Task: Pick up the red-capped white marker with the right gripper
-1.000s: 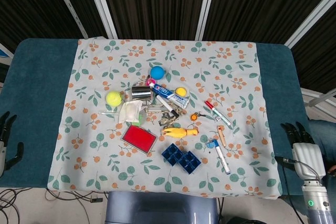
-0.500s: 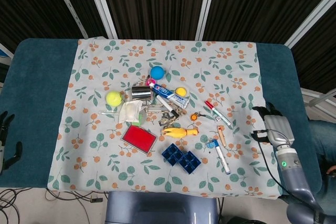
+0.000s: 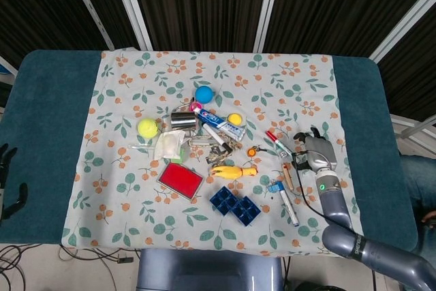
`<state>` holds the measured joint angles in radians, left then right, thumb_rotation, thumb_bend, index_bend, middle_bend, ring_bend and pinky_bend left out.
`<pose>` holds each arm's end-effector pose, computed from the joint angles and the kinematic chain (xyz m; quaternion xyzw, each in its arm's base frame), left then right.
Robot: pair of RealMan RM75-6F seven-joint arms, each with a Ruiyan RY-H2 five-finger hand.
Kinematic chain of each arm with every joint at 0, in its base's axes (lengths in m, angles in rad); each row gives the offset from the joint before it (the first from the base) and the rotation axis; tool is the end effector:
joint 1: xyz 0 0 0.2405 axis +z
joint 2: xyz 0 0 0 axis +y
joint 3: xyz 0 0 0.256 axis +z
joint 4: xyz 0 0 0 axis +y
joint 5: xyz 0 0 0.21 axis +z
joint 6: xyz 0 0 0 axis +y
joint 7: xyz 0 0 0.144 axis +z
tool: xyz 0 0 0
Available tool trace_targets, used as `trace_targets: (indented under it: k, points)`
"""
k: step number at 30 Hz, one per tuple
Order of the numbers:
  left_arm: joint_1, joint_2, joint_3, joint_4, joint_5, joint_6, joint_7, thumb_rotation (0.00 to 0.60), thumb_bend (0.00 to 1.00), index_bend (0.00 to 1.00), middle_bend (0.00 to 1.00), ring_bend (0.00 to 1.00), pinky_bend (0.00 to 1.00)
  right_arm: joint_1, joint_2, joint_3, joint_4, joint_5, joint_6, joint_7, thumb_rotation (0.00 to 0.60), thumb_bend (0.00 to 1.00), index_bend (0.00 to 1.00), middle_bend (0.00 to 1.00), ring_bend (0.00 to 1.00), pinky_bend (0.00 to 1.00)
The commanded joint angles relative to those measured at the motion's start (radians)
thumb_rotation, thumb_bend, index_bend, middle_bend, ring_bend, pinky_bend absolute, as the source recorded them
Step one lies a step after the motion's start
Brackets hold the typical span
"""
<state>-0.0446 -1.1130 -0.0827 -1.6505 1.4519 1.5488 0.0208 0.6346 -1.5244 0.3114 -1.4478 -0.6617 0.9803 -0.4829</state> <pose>-0.3112 0.1742 0.1731 -0.5508 -0.3849 -0.4009 0.6227 -0.2272 -0.3593 0.0180 0.5914 -0.5291 0.2944 0.5325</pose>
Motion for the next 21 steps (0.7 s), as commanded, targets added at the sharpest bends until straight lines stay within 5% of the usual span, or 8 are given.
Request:
trace_targets:
  k: [1,21]
  points:
    - [-0.001,0.001,0.000,0.000,-0.002,-0.002,0.000,0.600,0.49,0.00,0.00,0.06,0.07,0.023,-0.038,-0.006,0.037,0.019,0.009,-0.021,0.600,0.32,0.33,0.32,0.07,0.21]
    - [-0.002,0.003,-0.006,-0.003,-0.009,-0.002,-0.001,0.600,0.49,0.00,0.00,0.06,0.07,0.047,-0.113,-0.025,0.148,0.013,0.025,-0.010,0.600,0.34,0.39,0.39,0.10,0.21]
